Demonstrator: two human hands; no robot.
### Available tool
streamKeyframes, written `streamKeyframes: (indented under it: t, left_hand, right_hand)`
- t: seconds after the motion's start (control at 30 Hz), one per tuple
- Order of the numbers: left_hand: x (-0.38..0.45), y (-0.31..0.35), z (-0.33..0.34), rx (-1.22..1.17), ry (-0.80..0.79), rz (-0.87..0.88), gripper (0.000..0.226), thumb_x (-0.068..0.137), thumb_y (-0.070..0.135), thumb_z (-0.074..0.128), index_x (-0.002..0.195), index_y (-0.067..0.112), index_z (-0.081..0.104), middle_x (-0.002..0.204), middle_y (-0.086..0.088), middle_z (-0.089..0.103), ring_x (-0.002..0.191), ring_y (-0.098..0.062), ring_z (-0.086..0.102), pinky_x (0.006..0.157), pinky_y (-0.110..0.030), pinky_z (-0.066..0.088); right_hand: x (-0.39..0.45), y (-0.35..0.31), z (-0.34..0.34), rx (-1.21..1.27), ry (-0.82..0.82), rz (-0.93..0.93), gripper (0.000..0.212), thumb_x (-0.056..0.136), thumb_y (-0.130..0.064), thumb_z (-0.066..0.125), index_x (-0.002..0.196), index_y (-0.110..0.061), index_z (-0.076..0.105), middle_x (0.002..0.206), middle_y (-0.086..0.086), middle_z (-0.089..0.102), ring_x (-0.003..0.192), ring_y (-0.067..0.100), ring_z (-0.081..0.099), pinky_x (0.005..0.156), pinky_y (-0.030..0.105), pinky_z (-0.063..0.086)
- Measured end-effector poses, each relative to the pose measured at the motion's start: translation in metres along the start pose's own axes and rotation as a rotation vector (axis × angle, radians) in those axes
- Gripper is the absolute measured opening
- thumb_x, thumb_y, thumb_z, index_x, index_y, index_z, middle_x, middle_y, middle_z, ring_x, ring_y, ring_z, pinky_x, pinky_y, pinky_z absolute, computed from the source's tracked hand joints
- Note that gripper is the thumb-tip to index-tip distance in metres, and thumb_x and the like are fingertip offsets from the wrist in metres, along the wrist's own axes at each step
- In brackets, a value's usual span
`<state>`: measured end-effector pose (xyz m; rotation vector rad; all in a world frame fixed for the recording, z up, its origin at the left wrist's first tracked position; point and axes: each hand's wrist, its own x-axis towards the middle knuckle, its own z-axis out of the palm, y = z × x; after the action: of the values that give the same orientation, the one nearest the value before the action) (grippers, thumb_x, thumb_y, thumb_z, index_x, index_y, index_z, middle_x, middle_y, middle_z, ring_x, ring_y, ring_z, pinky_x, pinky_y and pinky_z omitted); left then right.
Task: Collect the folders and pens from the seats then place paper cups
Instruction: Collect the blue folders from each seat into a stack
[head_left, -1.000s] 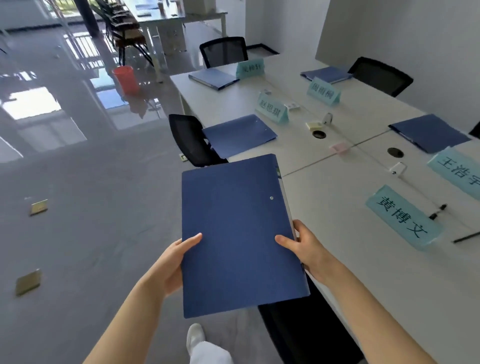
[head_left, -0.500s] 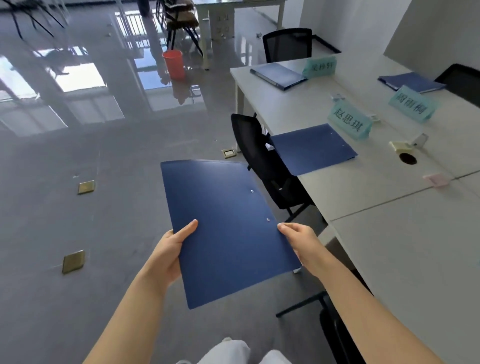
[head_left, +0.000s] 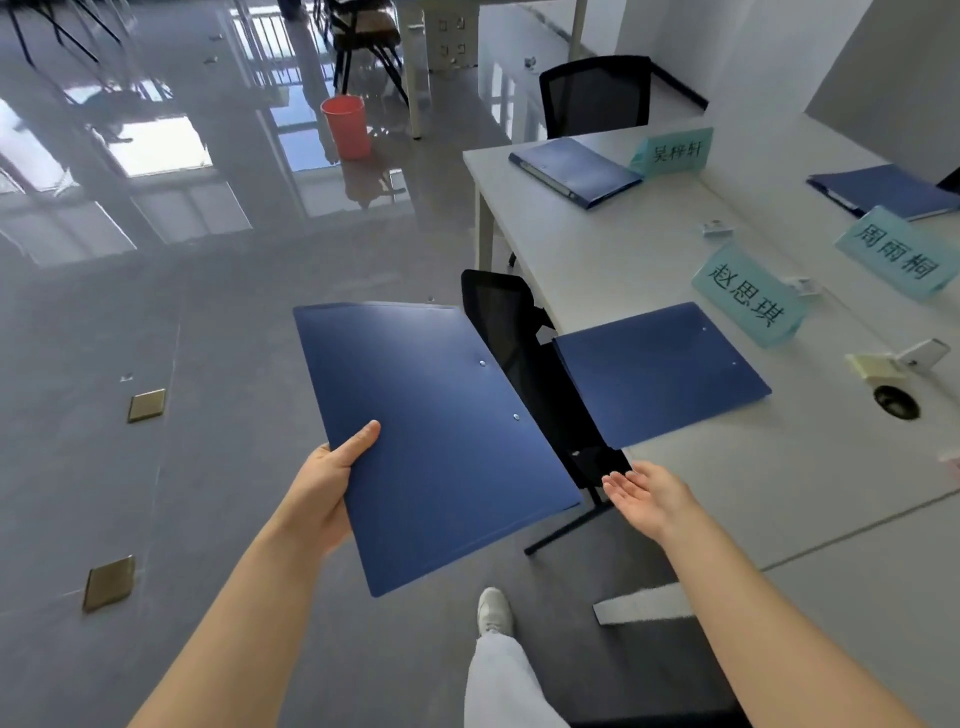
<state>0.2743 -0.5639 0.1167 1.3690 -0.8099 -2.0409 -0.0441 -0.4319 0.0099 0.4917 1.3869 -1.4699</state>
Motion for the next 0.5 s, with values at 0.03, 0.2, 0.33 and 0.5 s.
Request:
streamKeyframes:
  t: [0.03,0.2,0.33,0.5]
  left_hand:
    - [0.017,0.007,0.009,-0.002,0.008,0.0,0.031,0.093,0.027,0.061,0.119,0.011,0.064,0.114,-0.007,0.073,0.1,-0.028,0.071,0.078,-0.041,0.059]
    - [0.07,0.032,0.039,-0.014,0.024,-0.014,0.03,0.094,0.027,0.06,0.12,0.012,0.064,0.115,-0.005,0.072,0.101,-0.027,0.071,0.08,-0.041,0.058]
    - [0.099,0.042,0.049,-0.024,0.032,-0.04,0.029,0.094,0.027,0.06,0.118,0.012,0.064,0.113,-0.005,0.073,0.097,-0.026,0.072,0.072,-0.039,0.061]
    - [0.122,0.052,0.05,-0.017,0.047,-0.075,0.029,0.094,0.025,0.06,0.119,0.01,0.064,0.112,-0.008,0.073,0.092,-0.028,0.073,0.066,-0.039,0.061]
  right_hand:
    - [0.017,-0.011,0.006,0.017,0.035,0.034,0.049,0.101,-0.01,0.044,0.144,0.009,0.028,0.129,0.022,0.048,0.123,0.034,0.049,0.103,0.04,0.041]
    - [0.059,-0.041,0.027,0.053,0.132,0.126,0.052,0.101,-0.012,0.046,0.148,-0.002,0.028,0.156,0.017,0.026,0.142,0.029,0.033,0.106,0.037,0.038]
    - [0.076,-0.049,0.034,0.189,0.164,0.193,0.065,0.1,-0.028,0.05,0.149,0.004,0.022,0.156,0.019,0.026,0.145,0.028,0.028,0.116,0.039,0.029]
    - [0.086,-0.049,0.039,0.238,0.171,0.277,0.064,0.099,-0.032,0.049,0.15,-0.005,0.022,0.154,0.014,0.032,0.145,0.026,0.028,0.119,0.043,0.022]
